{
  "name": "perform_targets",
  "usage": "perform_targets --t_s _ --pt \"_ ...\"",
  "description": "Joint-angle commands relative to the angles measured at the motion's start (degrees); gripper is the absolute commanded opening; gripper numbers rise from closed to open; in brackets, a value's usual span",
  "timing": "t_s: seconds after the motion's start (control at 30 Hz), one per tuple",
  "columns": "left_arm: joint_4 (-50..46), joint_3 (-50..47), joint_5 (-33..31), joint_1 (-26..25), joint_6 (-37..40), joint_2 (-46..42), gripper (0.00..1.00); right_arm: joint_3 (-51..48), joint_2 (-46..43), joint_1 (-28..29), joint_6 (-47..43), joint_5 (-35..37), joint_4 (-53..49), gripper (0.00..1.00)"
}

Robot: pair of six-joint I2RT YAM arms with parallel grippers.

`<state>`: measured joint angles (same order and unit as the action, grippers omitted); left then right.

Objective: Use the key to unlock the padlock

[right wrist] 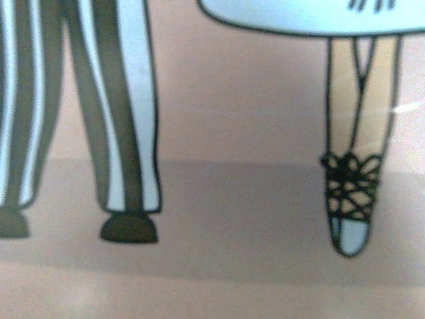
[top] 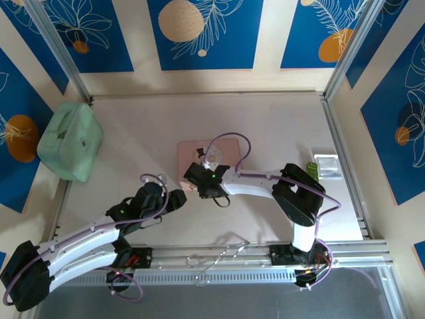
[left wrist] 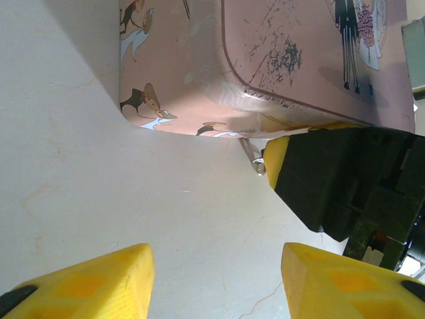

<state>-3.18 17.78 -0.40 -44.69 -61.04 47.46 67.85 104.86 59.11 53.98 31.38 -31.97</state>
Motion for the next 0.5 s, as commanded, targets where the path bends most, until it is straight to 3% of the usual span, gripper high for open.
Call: perform_targets --t_s 0.0,0.17,0.47 --pt "2.7 -0.8 0.8 -0.1 1.0 0.6 0.55 2.2 0.8 -0.2 0.9 -2.9 -3.8 0.22" --pt "6.3 -1.3 1.4 -0.4 2.1 1.6 0.56 3.7 1.3 -0.9 -0.5 -8.2 -4.7 0.17" --pt "9.9 -4.4 -3.0 -3.0 4.8 -0.1 0.52 8.4 4.2 -3.1 -1.6 -16.6 -10.3 0.15"
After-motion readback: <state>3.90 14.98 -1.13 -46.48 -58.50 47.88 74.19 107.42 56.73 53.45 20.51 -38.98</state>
